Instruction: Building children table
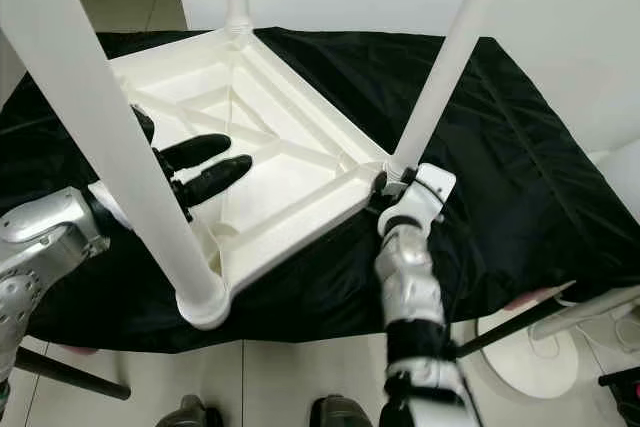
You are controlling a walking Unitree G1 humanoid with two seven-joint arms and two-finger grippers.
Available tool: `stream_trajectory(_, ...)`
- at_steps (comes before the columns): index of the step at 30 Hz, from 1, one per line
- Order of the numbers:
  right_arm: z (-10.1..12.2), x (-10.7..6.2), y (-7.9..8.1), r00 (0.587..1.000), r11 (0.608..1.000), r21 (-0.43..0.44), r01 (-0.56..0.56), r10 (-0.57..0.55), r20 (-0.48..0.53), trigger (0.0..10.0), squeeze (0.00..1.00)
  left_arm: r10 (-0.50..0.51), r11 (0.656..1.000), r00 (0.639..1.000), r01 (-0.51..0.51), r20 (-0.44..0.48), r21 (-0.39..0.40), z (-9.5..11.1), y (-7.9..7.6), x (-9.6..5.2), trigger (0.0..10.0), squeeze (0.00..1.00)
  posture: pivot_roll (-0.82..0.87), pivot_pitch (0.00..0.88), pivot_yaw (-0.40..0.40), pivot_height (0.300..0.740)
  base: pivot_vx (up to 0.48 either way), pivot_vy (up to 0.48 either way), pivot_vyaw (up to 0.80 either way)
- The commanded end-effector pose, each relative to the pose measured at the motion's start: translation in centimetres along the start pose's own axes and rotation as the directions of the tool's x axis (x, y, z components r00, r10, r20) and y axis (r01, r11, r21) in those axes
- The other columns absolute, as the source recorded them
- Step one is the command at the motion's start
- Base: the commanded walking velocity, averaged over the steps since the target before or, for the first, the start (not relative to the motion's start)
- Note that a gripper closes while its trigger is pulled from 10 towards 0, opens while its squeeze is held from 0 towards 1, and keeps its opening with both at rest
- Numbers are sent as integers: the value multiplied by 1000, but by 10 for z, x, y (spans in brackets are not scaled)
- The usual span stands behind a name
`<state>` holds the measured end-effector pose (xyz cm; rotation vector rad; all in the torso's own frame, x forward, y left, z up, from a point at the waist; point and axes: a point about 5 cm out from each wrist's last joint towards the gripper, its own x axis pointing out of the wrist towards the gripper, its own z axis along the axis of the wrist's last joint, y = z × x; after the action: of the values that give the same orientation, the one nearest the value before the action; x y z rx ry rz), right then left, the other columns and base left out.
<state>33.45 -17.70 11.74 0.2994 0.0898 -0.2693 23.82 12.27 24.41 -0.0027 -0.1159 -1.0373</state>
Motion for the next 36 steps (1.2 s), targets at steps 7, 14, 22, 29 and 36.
stream_trajectory(7, -14, 18, 9, 981, 992, -4, -129, 127, -146, 10000, 0, -288, 958, 958, 288, 15, -4, 7, -23, -1, 10000, 0, 0, 77, -21, 740, 0, 0, 0)
stream_trajectory(14, -6, 27, 17, 968, 972, -72, -224, 213, -136, 10000, 0, -294, 956, 955, 295, 25, -9, 10, -26, 0, 10000, 0, 4, 78, -18, 740, 0, 0, 0)
stream_trajectory(22, 0, 32, 49, 898, 850, -288, -440, 418, -137, 10000, 0, -328, 944, 944, 329, 41, -21, 14, -30, 1, 10000, 0, -4, 76, -8, 740, 0, 0, 0)
stream_trajectory(29, 13, 36, 44, 912, 860, -320, -397, 409, -34, 10000, 0, -347, 937, 937, 348, 49, -30, 16, -33, 2, 10000, 0, -2, 75, -1, 740, 0, 0, 0)
stream_trajectory(36, 20, 38, 17, 950, 920, -279, -276, 304, 64, 10000, 0, -312, 950, 950, 312, 34, -28, 12, -26, 4, 10000, 0, -8, 75, 2, 740, 0, 0, 0)
